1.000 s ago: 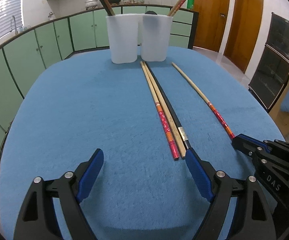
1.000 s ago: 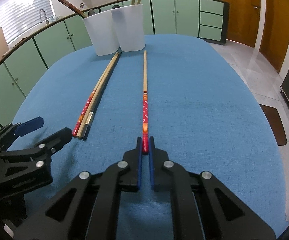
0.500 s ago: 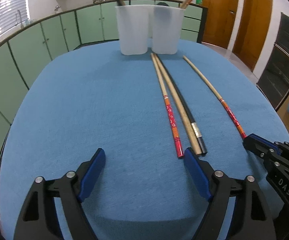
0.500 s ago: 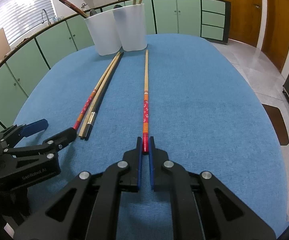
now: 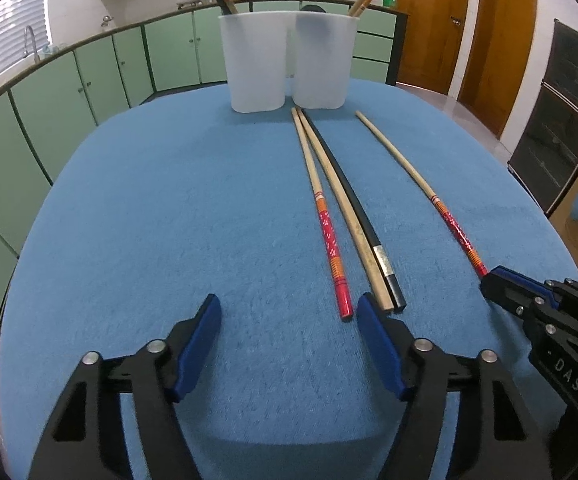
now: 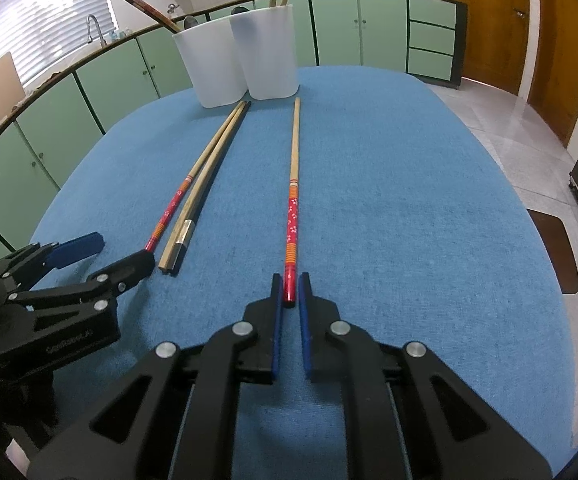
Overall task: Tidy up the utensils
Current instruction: 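Grasp another red chopstick with the left tool, then carry the red-patterned chopstick to the holder with the right tool while the left carries the red one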
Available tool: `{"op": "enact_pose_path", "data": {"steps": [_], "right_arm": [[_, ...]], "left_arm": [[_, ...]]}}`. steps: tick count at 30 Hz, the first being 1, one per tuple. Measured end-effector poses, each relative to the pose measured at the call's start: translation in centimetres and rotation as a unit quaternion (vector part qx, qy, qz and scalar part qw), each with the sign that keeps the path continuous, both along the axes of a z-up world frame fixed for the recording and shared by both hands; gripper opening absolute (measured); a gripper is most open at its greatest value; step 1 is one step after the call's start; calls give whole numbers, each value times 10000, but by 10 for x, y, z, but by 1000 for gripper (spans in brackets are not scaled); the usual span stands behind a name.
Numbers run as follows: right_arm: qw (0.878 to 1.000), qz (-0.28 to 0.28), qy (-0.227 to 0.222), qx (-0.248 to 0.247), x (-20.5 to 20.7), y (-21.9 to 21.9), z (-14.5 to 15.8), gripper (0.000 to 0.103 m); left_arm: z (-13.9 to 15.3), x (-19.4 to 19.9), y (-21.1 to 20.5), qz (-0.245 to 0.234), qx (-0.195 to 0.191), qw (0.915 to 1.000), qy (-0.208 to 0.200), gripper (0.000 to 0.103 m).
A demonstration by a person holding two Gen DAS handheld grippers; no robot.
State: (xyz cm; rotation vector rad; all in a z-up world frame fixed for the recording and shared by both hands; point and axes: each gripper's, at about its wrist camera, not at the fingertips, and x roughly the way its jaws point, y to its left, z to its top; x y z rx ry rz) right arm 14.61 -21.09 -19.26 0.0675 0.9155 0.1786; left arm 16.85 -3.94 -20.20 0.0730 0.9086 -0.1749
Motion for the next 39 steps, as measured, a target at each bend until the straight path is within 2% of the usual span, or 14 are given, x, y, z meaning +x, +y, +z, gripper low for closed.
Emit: {"op": "enact_pose_path", "data": {"steps": [4,6,7,9,11,13,22,30,39], "right_arm": [[10000,33,9,-6,3,1,-1,10],[10000,66,0,-16,3,3,-1,12],[10000,73,0,-24,3,3,-1,12],[10000,75,-4,-24,3,3,-1,12],[10000,66,-9,-34,2,3,-2,10],[10000,48,-8,-31,2,2,-2,6],[9999,48,-144,35,-2,-2,8,5],[9985,100,-533,109,-7,-7,54,5],[9931,161,-1119,298,-10,-14,116,5]], "left_arm": [[1,2,-3,-32,-19,10000,-36,49],[1,1,-7,-106,-21,9999,-62,33],[2,1,-9,-137,-16,9999,-72,30],[2,0,-13,-216,-19,9997,-85,13],[2,-1,-16,-264,-22,9996,-86,6],[2,-1,-16,-232,-32,9997,-92,6],[17,-9,-11,-187,-190,9992,-298,6],[61,-23,-2,-202,-236,9962,-809,6],[121,-27,6,-223,-405,9883,-1453,6]]}}
